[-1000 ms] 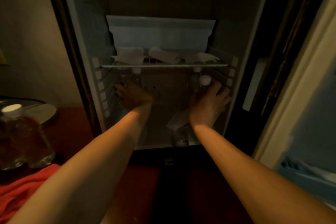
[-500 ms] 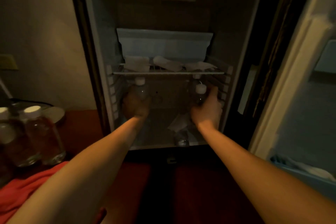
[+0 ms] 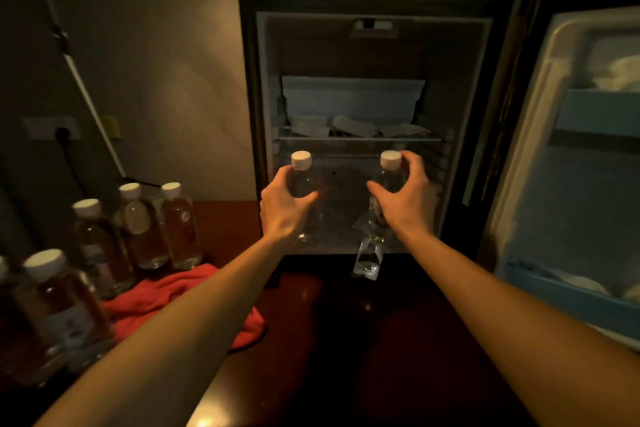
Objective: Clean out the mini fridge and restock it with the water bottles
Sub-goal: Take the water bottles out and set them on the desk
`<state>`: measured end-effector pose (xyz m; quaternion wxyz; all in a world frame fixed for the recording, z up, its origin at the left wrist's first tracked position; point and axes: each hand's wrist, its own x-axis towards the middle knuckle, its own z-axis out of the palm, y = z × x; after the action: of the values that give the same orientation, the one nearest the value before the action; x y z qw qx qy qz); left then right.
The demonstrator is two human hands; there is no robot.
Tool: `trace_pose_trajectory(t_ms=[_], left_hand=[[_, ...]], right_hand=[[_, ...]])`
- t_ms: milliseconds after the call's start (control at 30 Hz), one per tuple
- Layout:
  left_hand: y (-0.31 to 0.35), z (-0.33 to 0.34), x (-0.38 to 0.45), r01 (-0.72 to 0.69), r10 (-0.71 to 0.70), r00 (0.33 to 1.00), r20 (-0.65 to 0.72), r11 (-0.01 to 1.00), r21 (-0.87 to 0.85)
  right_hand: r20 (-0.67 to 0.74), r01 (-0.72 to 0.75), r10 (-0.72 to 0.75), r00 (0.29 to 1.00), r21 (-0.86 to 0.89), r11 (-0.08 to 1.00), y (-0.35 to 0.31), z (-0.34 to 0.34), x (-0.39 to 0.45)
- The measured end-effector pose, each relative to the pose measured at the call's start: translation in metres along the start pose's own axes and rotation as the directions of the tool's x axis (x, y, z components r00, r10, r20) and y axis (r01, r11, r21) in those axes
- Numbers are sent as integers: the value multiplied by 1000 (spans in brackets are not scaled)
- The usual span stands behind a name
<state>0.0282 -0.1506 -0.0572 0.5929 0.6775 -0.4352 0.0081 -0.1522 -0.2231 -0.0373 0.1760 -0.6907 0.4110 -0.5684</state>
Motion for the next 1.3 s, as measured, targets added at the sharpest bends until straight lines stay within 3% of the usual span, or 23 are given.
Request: trace_pose_trajectory(t_ms=[367,733,967,1167,1300], left_hand=[[-25,-99,-50,4,5,995,-102,996,91],[-66,-180,-54,34,-8,968,-249,994,100],[-71,-184,-57,7,18,978,-208,993,117],[-65,-162,-37,12,-20,957,-288,1000,-29],[-80,-145,-10,7,-13,967,-254,1000,-23]], right_hand=[[203,142,-169,965,139,980,-46,36,-74],[265,117,-192,945,277,954,-89,115,-111],[282,92,-177,943,291,952,-93,128,-116],[287,72,-172,942,328,942,-98,142,-104],[327,36,-139,935,301,953,-97,163,-98]])
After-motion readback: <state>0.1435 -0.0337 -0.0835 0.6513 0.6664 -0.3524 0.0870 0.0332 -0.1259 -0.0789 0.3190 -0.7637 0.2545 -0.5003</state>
